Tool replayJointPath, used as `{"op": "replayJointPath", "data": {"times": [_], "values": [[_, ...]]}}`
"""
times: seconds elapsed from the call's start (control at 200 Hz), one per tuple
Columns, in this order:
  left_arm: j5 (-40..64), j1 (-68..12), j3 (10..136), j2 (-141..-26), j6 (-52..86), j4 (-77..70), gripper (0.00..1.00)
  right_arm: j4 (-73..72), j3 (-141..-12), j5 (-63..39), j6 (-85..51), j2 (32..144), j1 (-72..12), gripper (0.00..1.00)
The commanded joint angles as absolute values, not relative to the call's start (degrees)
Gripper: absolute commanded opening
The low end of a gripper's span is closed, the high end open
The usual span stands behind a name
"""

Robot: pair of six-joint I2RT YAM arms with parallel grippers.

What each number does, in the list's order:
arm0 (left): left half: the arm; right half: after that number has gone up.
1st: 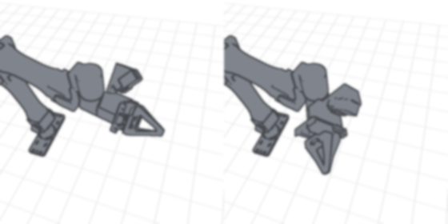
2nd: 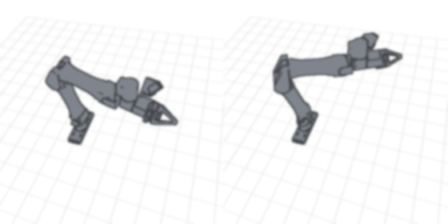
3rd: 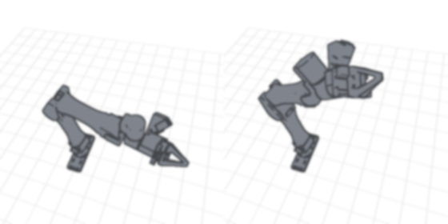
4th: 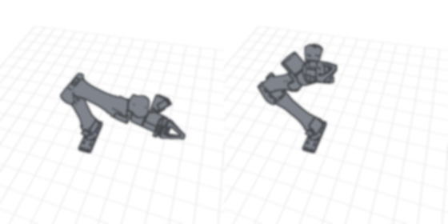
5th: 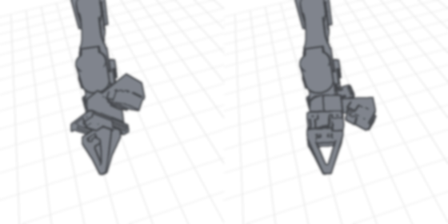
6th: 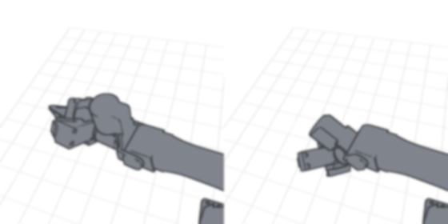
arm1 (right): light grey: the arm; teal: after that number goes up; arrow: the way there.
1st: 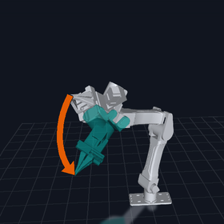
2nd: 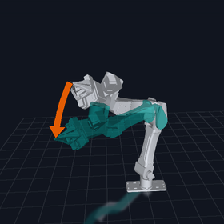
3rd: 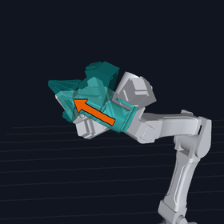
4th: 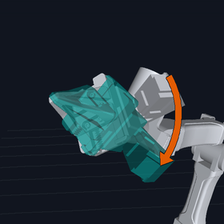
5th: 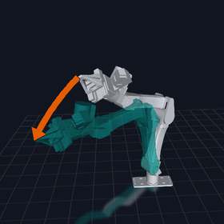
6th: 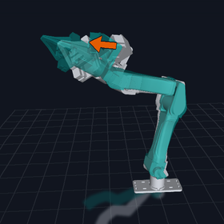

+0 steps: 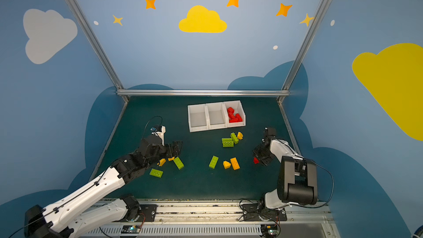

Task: Sort the legos into containers by color
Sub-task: Pick up the lego from the middle-right of the table, then place the lego in the container.

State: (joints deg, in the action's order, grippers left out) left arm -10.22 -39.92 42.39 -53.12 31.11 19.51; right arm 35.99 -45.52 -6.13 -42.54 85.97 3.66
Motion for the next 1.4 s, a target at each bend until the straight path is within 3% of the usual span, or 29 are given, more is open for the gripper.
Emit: {"op": "replayJointPath", "data": {"times": [0.0,0.05,0.115,0.476,0.741,0.996,1.206,1.397], "values": [[-12.88,-39.92,41.74,-51.28,30.06,21.68,0.96,35.33,-45.78,-5.18,-42.21,87.44,3.78,0.26],[-13.38,-39.85,41.64,-50.82,29.86,22.11,0.96,35.33,-45.96,-5.21,-41.85,87.45,3.65,0.19],[-13.86,-39.82,41.57,-50.13,29.71,22.57,0.96,35.7,-46.31,-4.6,-41.37,87.15,3.47,0.17],[-15.72,-39.39,40.97,-47.08,30.23,25.26,0.96,38.48,-52.33,-4.8,-33.51,84.5,0.35,0.14],[-18.07,-39.02,43.9,-43.06,28.92,32.09,0.97,35.28,-61.43,-8.36,-27.87,84.94,-5.15,0.18],[-21.63,-38.02,46.55,-40.59,27.68,38.48,1.0,34.4,-78.76,-16.65,-20.97,96.09,-10.05,0.19],[-27.46,-34.71,47.99,-41.09,32.69,46.68,1.0,39.62,-95.68,-15.32,-15.82,108.09,-14.24,0.19],[-22.0,-28.82,47.21,-41.63,34.6,49.39,1.0,42.93,-107.23,-12.84,-13.79,116.97,-14.73,0.19]]}}
